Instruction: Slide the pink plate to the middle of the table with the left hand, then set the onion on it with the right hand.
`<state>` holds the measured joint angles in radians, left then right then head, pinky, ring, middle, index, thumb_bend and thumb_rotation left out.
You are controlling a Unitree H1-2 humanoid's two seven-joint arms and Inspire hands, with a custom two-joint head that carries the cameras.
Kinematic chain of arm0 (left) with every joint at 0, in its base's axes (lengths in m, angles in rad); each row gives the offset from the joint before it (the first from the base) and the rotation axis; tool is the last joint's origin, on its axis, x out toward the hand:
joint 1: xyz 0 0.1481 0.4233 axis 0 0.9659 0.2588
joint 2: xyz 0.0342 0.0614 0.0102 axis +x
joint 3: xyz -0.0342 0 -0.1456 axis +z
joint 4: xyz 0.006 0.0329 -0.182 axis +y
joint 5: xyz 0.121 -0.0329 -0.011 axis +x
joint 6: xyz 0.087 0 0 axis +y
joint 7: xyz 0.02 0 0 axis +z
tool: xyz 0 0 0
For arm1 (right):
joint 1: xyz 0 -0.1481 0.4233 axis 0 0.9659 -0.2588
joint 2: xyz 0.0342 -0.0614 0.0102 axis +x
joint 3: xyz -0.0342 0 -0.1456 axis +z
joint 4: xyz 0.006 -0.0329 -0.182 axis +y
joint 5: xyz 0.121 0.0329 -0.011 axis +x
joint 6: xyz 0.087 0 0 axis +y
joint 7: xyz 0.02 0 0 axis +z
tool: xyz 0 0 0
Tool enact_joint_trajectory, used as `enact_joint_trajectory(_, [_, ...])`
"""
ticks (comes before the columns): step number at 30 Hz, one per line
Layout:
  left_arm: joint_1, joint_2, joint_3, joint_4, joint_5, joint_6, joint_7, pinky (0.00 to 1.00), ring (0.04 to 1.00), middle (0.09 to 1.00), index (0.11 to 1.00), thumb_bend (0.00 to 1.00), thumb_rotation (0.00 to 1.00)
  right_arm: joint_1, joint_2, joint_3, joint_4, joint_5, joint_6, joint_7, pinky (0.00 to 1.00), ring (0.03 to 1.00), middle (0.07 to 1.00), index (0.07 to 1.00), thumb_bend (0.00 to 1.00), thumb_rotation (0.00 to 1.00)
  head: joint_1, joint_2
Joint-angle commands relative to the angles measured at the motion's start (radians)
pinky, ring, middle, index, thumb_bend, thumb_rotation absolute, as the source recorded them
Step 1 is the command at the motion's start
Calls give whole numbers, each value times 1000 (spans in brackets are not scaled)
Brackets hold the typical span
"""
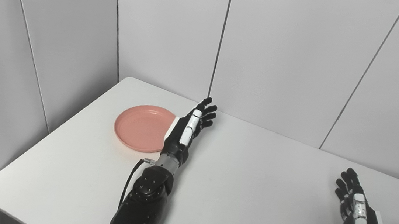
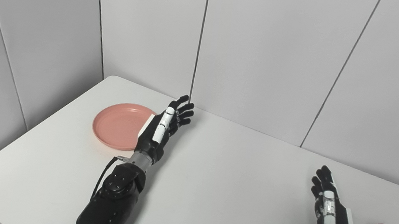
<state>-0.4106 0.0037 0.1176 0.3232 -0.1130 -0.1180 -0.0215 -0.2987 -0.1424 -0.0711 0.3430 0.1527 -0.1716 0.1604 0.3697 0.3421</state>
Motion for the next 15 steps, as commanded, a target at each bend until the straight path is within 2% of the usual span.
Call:
enact_joint_trajectory(1, [-73, 29, 8, -37, -9, 3, 1, 884, 876, 878, 887, 584, 1000, 26, -2, -6, 12, 7, 5, 1, 971, 952, 951, 960, 347, 931, 6, 0])
enact_joint_trajectory(5, [-95, 63, 26, -40, -15, 21, 10, 891, 877, 879, 889, 571, 1000, 28, 0, -9, 6, 12, 8, 1, 968, 948, 947, 958, 336, 932, 6, 0])
enact_joint_trajectory(10, [-121, 134, 54, -26, -6, 46, 26, 891, 874, 874, 890, 588, 1000, 30, 1, -7, -2, 9, 13, -1, 967, 946, 945, 956, 335, 928, 7, -4])
enact_joint_trajectory(14, [-140, 182, 71, 7, -5, 28, 25, 886, 864, 871, 890, 562, 1000, 30, 3, -6, -5, 6, 15, -4, 967, 945, 945, 956, 329, 927, 9, -5])
enact_joint_trajectory(15, [-145, 192, 75, 6, -2, 43, 33, 883, 860, 871, 891, 560, 1000, 30, 4, -6, -5, 6, 14, -4, 967, 945, 945, 956, 327, 926, 9, -5])
